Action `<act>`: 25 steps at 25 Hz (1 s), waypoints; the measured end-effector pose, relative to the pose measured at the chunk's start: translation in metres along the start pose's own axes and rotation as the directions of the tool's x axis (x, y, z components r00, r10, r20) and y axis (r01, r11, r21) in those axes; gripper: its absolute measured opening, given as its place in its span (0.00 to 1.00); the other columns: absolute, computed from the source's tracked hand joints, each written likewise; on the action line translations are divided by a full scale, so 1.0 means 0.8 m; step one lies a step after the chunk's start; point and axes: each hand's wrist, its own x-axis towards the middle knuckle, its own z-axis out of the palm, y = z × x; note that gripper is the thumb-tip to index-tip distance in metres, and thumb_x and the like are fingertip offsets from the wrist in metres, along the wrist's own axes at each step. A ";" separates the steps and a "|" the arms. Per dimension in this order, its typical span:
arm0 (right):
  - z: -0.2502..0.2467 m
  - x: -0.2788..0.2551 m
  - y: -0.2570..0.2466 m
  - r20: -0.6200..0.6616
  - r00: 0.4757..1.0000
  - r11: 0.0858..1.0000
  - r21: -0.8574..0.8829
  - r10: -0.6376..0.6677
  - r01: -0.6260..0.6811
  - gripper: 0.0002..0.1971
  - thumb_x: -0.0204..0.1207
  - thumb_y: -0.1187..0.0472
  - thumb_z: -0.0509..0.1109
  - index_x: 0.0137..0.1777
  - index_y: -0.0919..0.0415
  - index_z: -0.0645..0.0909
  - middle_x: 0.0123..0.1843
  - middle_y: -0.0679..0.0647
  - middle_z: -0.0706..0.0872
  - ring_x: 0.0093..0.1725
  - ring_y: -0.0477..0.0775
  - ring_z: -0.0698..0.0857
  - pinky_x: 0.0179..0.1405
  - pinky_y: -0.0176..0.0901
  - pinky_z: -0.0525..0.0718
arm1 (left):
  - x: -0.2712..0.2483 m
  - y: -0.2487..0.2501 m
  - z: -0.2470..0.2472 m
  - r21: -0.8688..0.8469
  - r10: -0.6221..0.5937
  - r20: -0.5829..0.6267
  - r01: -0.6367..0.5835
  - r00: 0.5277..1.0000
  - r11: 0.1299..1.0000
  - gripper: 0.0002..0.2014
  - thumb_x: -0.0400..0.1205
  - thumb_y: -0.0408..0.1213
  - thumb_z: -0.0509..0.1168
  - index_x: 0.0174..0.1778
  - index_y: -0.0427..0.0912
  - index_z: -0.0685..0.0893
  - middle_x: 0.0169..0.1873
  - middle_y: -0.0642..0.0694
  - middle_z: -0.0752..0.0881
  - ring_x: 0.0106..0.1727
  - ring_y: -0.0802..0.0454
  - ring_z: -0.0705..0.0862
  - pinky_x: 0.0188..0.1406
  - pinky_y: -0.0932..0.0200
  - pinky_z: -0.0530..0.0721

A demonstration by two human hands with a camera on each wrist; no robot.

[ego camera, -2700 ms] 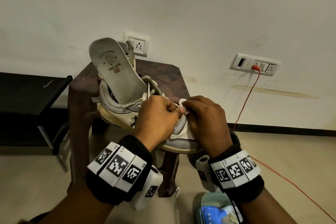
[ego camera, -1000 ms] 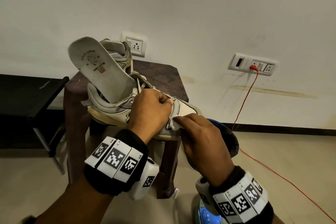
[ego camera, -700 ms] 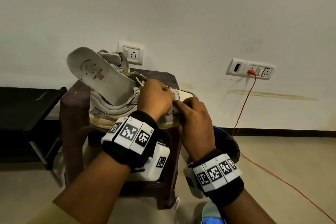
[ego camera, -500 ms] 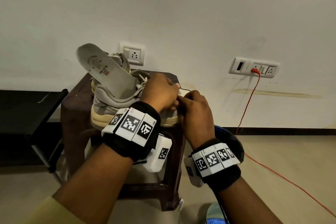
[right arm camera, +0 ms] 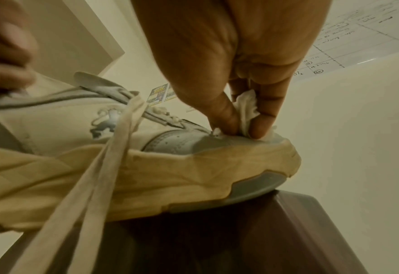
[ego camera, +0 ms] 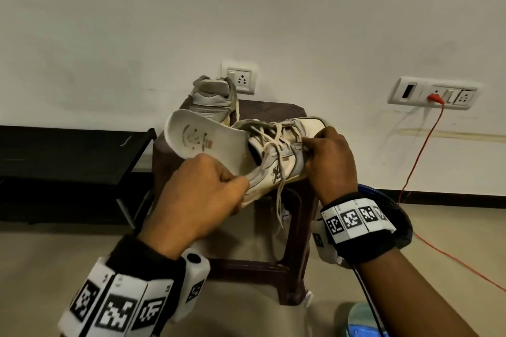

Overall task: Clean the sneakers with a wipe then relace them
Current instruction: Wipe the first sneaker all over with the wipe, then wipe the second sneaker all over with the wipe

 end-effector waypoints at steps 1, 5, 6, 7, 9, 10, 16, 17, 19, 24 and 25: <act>0.001 0.005 -0.001 0.012 1.000 1.000 -0.003 0.011 -0.011 0.10 0.76 0.63 0.69 0.53 0.60 0.89 0.50 0.61 0.80 0.49 0.61 0.78 0.40 0.41 0.71 | -0.011 -0.008 -0.005 0.074 -0.038 0.045 0.034 0.998 0.997 0.16 0.72 0.46 0.64 0.22 0.43 0.88 0.24 0.49 0.89 0.30 0.51 0.88 0.42 0.46 0.88; 0.016 0.027 -0.006 0.029 0.998 0.998 -0.045 0.050 -0.049 0.10 0.76 0.63 0.66 0.48 0.61 0.90 0.48 0.61 0.79 0.47 0.62 0.78 0.35 0.41 0.69 | -0.015 -0.047 -0.027 -0.063 -0.298 -0.045 0.295 0.953 0.953 0.16 0.79 0.42 0.63 0.31 0.39 0.89 0.29 0.44 0.90 0.33 0.45 0.89 0.43 0.41 0.89; 0.021 0.029 -0.006 0.029 0.998 0.996 -0.055 0.064 -0.063 0.11 0.74 0.66 0.65 0.47 0.61 0.90 0.47 0.61 0.79 0.46 0.63 0.78 0.34 0.41 0.69 | -0.008 -0.052 -0.029 -0.184 -0.340 -0.094 0.319 0.936 0.930 0.15 0.81 0.42 0.61 0.36 0.41 0.89 0.33 0.42 0.91 0.36 0.45 0.90 0.42 0.40 0.90; 0.024 0.029 -0.006 0.031 0.997 0.996 -0.059 0.072 -0.070 0.12 0.73 0.69 0.65 0.46 0.62 0.90 0.47 0.61 0.79 0.46 0.64 0.78 0.34 0.42 0.69 | -0.003 -0.052 -0.029 -0.271 -0.353 -0.086 0.320 0.932 0.908 0.13 0.83 0.44 0.60 0.43 0.44 0.88 0.39 0.43 0.91 0.41 0.46 0.90 0.40 0.41 0.90; 0.028 0.026 -0.010 0.036 0.997 0.996 -0.057 0.073 -0.070 0.13 0.71 0.71 0.64 0.47 0.63 0.90 0.47 0.62 0.79 0.47 0.65 0.78 0.34 0.42 0.69 | 0.004 -0.049 -0.024 -0.370 -0.306 0.032 0.296 0.952 0.881 0.11 0.83 0.46 0.60 0.52 0.52 0.87 0.47 0.48 0.90 0.49 0.49 0.89 0.39 0.42 0.91; 0.029 0.025 -0.013 0.038 0.997 0.996 -0.055 0.071 -0.069 0.13 0.72 0.72 0.64 0.47 0.63 0.89 0.48 0.62 0.79 0.48 0.65 0.78 0.35 0.42 0.69 | 0.006 -0.046 -0.021 -0.411 -0.277 0.079 0.284 0.958 0.866 0.10 0.83 0.46 0.59 0.53 0.55 0.86 0.49 0.51 0.91 0.51 0.50 0.89 0.39 0.41 0.91; 0.037 0.020 -0.022 -0.002 0.995 0.994 -0.046 0.098 -0.098 0.11 0.72 0.72 0.65 0.45 0.63 0.89 0.48 0.60 0.79 0.49 0.62 0.77 0.35 0.42 0.70 | 0.011 -0.042 -0.017 -0.389 -0.204 0.121 0.235 0.972 0.891 0.09 0.84 0.44 0.59 0.46 0.52 0.85 0.45 0.45 0.89 0.46 0.42 0.88 0.32 0.46 0.90; 0.038 0.019 -0.021 -0.015 0.995 0.994 -0.031 0.100 -0.100 0.10 0.72 0.72 0.65 0.44 0.64 0.88 0.48 0.60 0.79 0.49 0.62 0.77 0.35 0.42 0.71 | 0.013 -0.040 -0.015 -0.370 -0.199 0.116 0.228 0.973 0.901 0.08 0.84 0.39 0.61 0.43 0.51 0.84 0.42 0.43 0.88 0.42 0.41 0.88 0.32 0.46 0.90; 0.037 0.015 -0.023 -0.041 0.995 0.996 0.018 0.092 -0.091 0.10 0.71 0.72 0.65 0.45 0.65 0.88 0.48 0.61 0.79 0.49 0.62 0.77 0.37 0.41 0.72 | 0.026 -0.042 -0.008 -0.155 -0.146 0.106 0.162 0.984 0.975 0.06 0.78 0.29 0.70 0.39 0.45 0.85 0.38 0.39 0.88 0.39 0.40 0.87 0.40 0.43 0.89; 0.024 0.014 -0.018 0.006 0.993 0.974 0.192 0.117 -0.116 0.12 0.75 0.69 0.67 0.56 0.64 0.87 0.52 0.61 0.82 0.52 0.61 0.81 0.45 0.37 0.71 | 0.033 -0.037 0.020 0.158 -0.051 0.034 0.045 0.998 0.986 0.07 0.68 0.33 0.78 0.31 0.42 0.85 0.36 0.42 0.88 0.43 0.43 0.87 0.41 0.52 0.85; 0.018 0.014 -0.015 -0.008 0.988 0.953 0.265 0.155 -0.147 0.13 0.75 0.68 0.67 0.57 0.64 0.87 0.53 0.61 0.83 0.53 0.61 0.83 0.46 0.35 0.70 | 0.030 -0.031 0.025 0.111 -0.050 -0.052 0.056 0.997 0.992 0.05 0.70 0.34 0.77 0.36 0.41 0.87 0.40 0.40 0.89 0.46 0.41 0.88 0.44 0.49 0.87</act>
